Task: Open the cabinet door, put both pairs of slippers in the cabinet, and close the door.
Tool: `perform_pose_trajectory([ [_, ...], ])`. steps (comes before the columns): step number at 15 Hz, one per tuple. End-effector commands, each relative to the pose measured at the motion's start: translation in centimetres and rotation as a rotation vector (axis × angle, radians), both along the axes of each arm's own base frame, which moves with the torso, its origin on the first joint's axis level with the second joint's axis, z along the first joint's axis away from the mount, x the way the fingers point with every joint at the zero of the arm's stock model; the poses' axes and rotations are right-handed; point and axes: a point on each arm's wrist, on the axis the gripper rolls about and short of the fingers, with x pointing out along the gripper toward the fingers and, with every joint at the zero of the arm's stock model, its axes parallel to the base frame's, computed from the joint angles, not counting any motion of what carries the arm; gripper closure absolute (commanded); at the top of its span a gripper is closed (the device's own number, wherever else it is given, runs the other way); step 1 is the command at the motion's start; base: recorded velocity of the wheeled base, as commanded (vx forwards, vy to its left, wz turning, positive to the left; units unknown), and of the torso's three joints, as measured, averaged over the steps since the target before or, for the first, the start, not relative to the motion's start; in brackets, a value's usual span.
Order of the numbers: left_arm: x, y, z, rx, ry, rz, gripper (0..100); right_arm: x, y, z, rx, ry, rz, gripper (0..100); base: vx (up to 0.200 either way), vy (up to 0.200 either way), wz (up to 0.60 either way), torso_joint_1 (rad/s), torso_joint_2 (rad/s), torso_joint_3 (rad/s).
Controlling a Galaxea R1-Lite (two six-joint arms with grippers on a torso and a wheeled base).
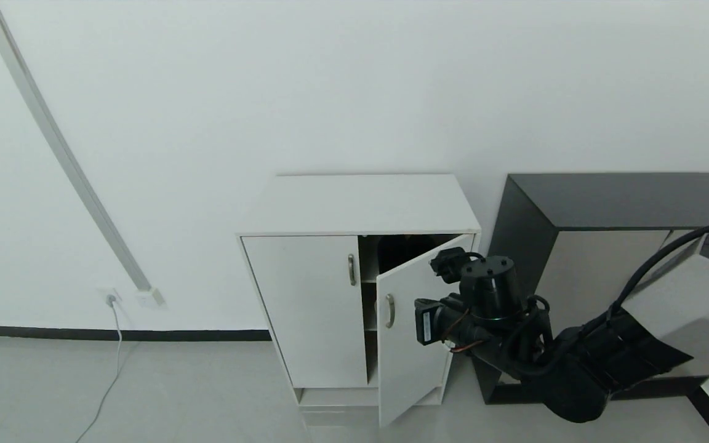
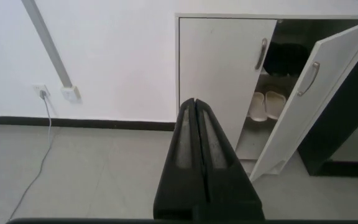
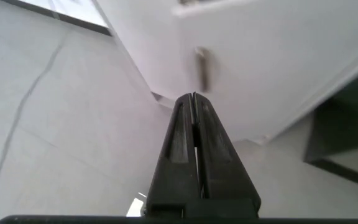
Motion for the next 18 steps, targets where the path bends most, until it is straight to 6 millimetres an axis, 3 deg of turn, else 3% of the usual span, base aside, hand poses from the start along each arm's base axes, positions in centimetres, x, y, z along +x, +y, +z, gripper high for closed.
perform_pose_trajectory([
  [1, 0.0, 0.0, 0.0, 0.0, 0.0, 0.001, 100, -0.2, -1.3, -1.1, -0.021, 0.014, 0.012, 100, 0.0, 0.0, 0.0, 0.0, 0.0, 0.0],
  [4, 0.0, 0.0, 0.0, 0.0, 0.001, 0.001, 100, -0.6, -2.7, -2.8, -0.033, 0.039, 0.116, 100, 0.0, 0.0, 0.0, 0.0, 0.0, 0.0],
  [9, 0.0, 0.0, 0.0, 0.0, 0.0, 0.001, 100, -0.2, -3.1, -5.2, -0.069, 0.029, 0.137, 100, 0.2, 0.0, 0.0, -0.002, 0.0, 0.0],
  [14, 0.0, 0.0, 0.0, 0.002, 0.002, -0.001, 100, 0.0, -3.3, -5.5, -0.072, 0.033, 0.132, 100, 0.2, 0.0, 0.0, 0.005, 0.0, 0.0],
  [18, 0.0, 0.0, 0.0, 0.0, 0.001, 0.001, 100, -0.1, -3.3, -5.4, -0.071, 0.03, 0.133, 100, 0.0, 0.0, 0.0, 0.0, 0.0, 0.0],
])
